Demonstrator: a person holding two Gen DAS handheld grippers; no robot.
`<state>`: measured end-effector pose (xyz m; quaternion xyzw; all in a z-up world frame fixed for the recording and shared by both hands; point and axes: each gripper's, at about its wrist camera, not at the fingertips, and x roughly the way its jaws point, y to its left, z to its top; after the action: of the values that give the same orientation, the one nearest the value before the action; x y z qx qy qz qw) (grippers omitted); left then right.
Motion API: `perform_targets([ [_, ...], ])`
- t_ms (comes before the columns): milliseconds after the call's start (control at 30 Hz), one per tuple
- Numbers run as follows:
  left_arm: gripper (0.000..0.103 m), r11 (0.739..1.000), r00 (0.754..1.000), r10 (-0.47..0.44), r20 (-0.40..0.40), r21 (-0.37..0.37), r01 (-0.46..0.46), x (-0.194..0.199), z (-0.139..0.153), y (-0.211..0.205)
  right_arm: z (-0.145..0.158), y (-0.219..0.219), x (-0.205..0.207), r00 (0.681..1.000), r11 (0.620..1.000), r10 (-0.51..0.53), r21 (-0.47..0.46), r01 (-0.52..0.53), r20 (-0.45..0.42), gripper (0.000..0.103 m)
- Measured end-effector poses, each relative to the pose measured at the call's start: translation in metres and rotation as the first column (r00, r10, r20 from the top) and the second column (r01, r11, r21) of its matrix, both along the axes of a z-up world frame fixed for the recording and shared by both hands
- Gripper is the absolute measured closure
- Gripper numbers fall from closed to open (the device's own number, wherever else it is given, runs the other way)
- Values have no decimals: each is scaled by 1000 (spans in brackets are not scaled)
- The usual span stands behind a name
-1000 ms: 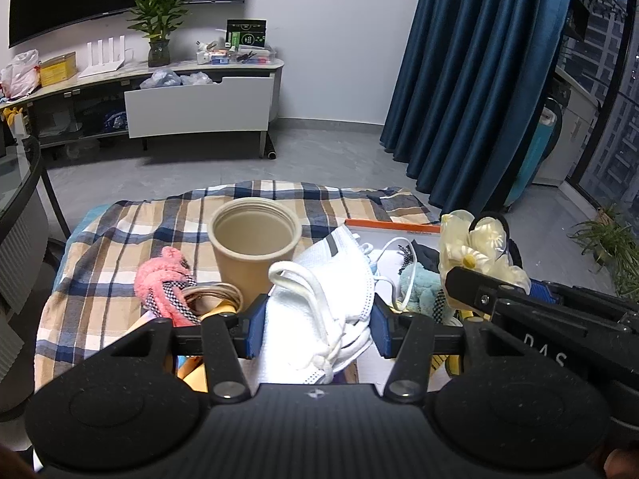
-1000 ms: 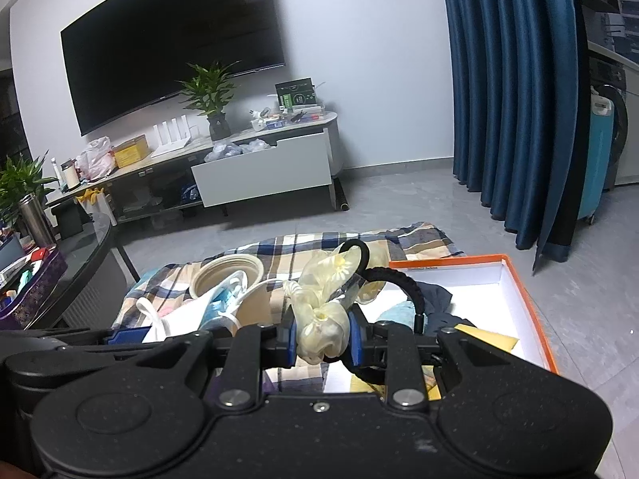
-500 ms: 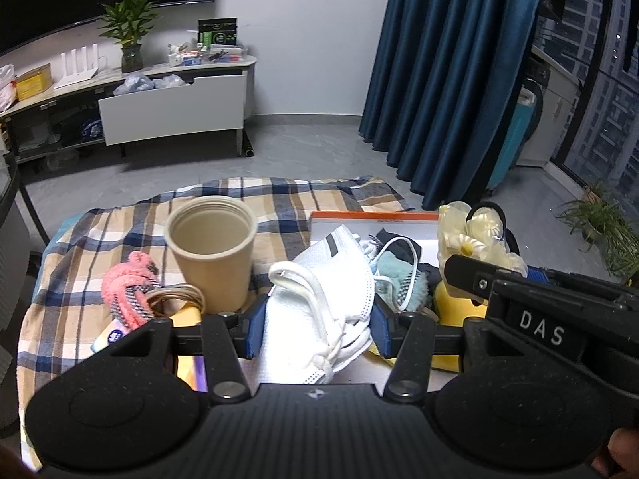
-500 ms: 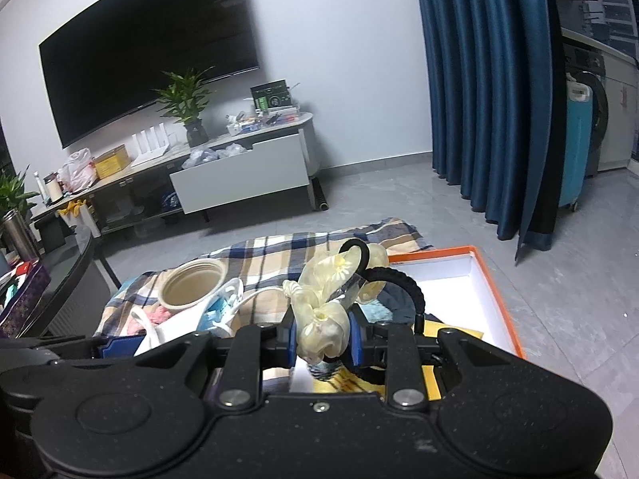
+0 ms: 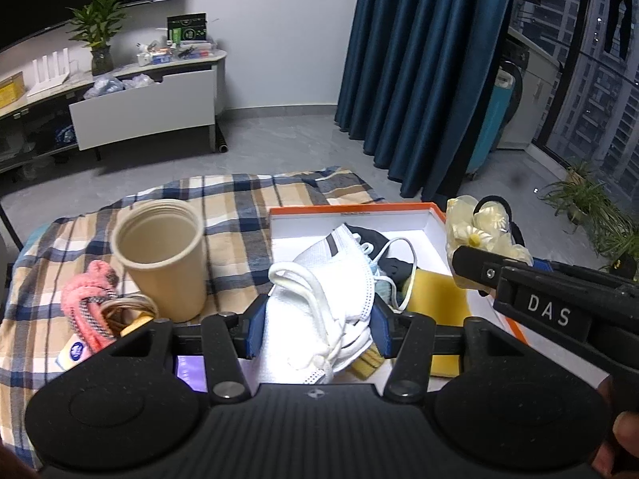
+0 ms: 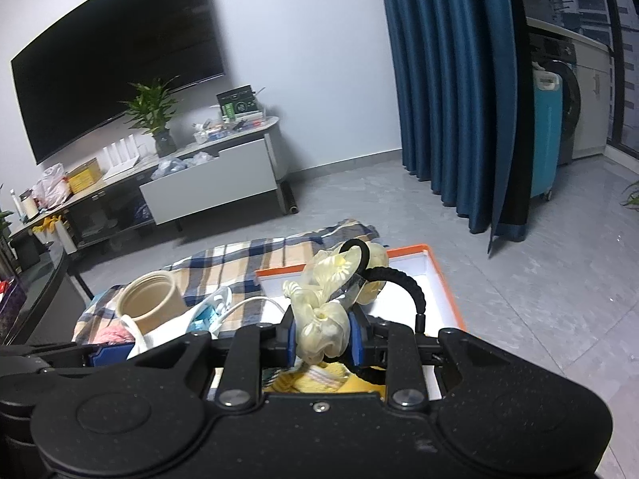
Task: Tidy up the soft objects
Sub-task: 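Lift the mask with the left gripper while the right gripper carries the gloves toward the box, then open the left gripper over the box while the right gripper drops the gloves inside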
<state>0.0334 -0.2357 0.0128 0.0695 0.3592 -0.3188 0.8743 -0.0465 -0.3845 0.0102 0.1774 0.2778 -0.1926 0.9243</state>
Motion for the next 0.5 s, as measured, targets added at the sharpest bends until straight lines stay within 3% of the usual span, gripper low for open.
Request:
perform_targets([
  [500, 51, 997, 996, -77, -39, 15, 78, -8, -16, -33, -12, -40, 2, 998, 999, -51, -13, 50, -48, 70],
])
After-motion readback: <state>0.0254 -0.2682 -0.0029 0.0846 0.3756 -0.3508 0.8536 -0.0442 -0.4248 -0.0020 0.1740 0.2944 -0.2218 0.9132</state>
